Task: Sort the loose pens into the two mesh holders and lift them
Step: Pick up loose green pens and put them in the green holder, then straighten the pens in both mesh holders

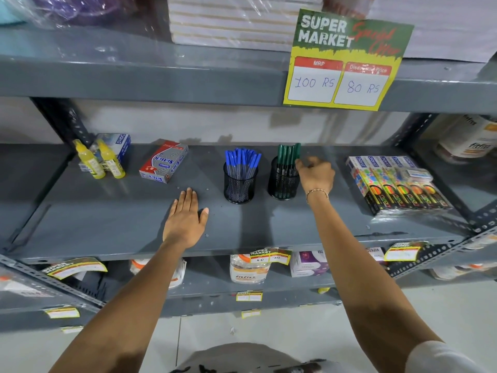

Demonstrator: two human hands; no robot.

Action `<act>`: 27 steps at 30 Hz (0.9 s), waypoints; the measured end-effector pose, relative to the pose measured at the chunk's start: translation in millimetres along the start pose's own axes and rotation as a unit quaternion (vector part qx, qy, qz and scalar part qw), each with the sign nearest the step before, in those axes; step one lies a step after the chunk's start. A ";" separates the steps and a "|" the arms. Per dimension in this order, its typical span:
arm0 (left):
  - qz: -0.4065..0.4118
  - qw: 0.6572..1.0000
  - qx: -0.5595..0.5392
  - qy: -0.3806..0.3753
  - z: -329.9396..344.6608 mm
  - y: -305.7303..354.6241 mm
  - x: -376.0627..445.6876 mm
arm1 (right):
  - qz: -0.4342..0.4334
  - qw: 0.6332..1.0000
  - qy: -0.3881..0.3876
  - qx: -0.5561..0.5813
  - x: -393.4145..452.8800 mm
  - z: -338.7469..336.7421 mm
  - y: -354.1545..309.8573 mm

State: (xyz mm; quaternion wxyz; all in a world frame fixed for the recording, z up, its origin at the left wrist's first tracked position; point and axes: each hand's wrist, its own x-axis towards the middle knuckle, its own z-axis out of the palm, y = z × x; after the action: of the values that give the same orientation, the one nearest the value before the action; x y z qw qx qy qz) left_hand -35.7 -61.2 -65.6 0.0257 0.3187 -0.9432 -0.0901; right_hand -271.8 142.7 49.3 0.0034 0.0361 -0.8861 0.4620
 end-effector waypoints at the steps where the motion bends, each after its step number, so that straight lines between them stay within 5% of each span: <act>1: 0.000 1.000 0.000 0.002 -0.4 -0.2 0.0 | 0.000 1.000 0.002 0.006 0.5 -0.2 -1.1; 8: 0.000 1.000 0.002 0.003 -1.4 0.7 -0.6 | -0.025 0.999 0.031 0.029 -0.5 -4.2 -7.3; 11: -0.001 1.000 -0.005 0.003 -2.7 2.2 -1.5 | -0.107 0.993 0.039 0.017 -6.9 -0.3 -21.2; 15: -0.002 1.000 -0.010 -0.001 -4.9 3.4 -2.9 | -0.197 0.980 -0.039 0.006 -19.0 14.8 -41.1; 20: 0.001 1.000 -0.010 0.001 -8.0 5.0 -4.4 | -0.204 0.963 -0.174 -0.020 -28.8 35.0 -54.1; 27: 0.000 1.000 -0.006 0.006 -9.3 6.4 -4.7 | -0.172 0.971 -0.168 0.009 -26.9 55.6 -62.3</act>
State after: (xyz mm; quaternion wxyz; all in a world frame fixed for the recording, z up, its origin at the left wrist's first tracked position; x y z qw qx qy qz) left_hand -34.8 -54.7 -55.3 0.0329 0.3194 -0.9424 -0.0940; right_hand -239.2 63.2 67.4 -0.0660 0.2649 -0.8503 0.4498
